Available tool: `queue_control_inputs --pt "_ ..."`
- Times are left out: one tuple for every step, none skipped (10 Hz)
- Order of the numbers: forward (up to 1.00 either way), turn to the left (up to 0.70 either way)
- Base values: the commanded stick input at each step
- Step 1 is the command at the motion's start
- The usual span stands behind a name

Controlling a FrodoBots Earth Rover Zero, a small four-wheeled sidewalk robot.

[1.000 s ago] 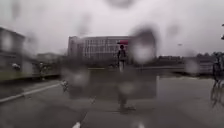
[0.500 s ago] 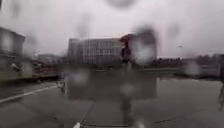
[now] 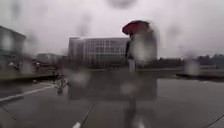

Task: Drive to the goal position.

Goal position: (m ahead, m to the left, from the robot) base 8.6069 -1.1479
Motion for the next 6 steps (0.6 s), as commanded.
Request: queue_control_inputs --pt "0.7 0.01" --pt "0.7 0.01" --pt "0.7 0.01" --pt "0.7 0.01" --pt "0.7 0.01" --pt "0.7 0.01"
